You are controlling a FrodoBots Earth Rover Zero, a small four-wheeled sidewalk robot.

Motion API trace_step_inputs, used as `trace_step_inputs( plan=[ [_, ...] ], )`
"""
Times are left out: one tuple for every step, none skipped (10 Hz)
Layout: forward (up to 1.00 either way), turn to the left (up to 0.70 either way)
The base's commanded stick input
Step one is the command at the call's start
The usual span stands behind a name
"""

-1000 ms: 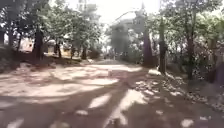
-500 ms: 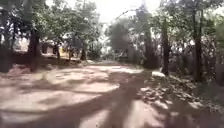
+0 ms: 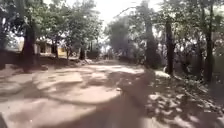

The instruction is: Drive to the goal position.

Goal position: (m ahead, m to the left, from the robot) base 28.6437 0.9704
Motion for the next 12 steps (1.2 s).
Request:
trace_step_inputs(
  plan=[
    [1.0, 0.0],
    [1.0, 0.0],
    [1.0, 0.0],
    [1.0, 0.0],
    [1.0, 0.0],
    [1.0, 0.0],
    [1.0, 0.0],
    [1.0, 0.0],
    [1.0, 0.0],
    [1.0, 0.0],
    [1.0, 0.0],
    [1.0, 0.0]
  ],
)
